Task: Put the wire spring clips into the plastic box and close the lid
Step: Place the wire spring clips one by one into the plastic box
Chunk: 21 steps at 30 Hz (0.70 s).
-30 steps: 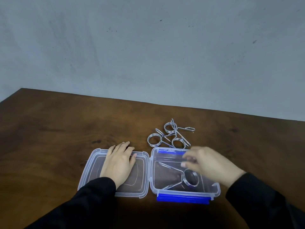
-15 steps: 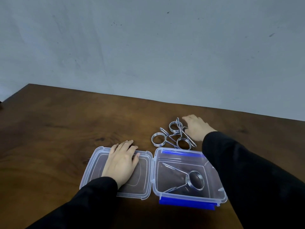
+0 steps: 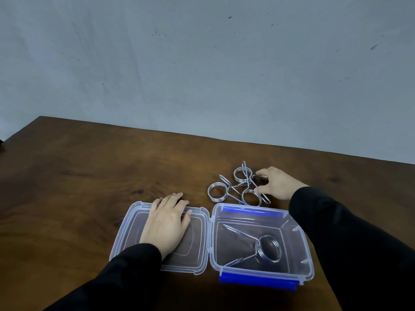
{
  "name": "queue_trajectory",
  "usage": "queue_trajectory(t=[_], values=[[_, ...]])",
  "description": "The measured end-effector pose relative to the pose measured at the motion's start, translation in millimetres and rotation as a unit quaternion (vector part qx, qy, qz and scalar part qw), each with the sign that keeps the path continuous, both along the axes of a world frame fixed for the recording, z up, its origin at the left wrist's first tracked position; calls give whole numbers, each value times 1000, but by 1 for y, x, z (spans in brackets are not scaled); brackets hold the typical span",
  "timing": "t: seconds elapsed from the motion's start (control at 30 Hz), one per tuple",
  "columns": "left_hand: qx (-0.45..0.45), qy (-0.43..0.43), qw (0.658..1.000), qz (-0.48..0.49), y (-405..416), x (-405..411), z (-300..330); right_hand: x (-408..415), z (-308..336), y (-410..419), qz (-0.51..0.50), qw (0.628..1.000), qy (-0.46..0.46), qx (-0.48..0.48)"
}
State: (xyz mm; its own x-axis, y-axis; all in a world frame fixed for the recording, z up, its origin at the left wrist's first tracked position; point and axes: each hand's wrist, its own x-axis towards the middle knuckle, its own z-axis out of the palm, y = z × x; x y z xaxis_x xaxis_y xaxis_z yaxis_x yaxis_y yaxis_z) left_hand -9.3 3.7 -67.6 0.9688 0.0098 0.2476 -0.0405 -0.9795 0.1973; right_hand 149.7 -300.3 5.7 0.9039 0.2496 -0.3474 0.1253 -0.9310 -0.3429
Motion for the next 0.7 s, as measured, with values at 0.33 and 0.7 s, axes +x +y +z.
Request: queue_trajectory(t=[0.33, 0.7], values=[[-3, -2, 1000, -3, -1, -2, 2, -15, -6, 2, -112, 980, -166, 2], [-2, -3, 1000, 1, -2, -1, 4, -114, 76, -3, 179, 976, -106, 68]])
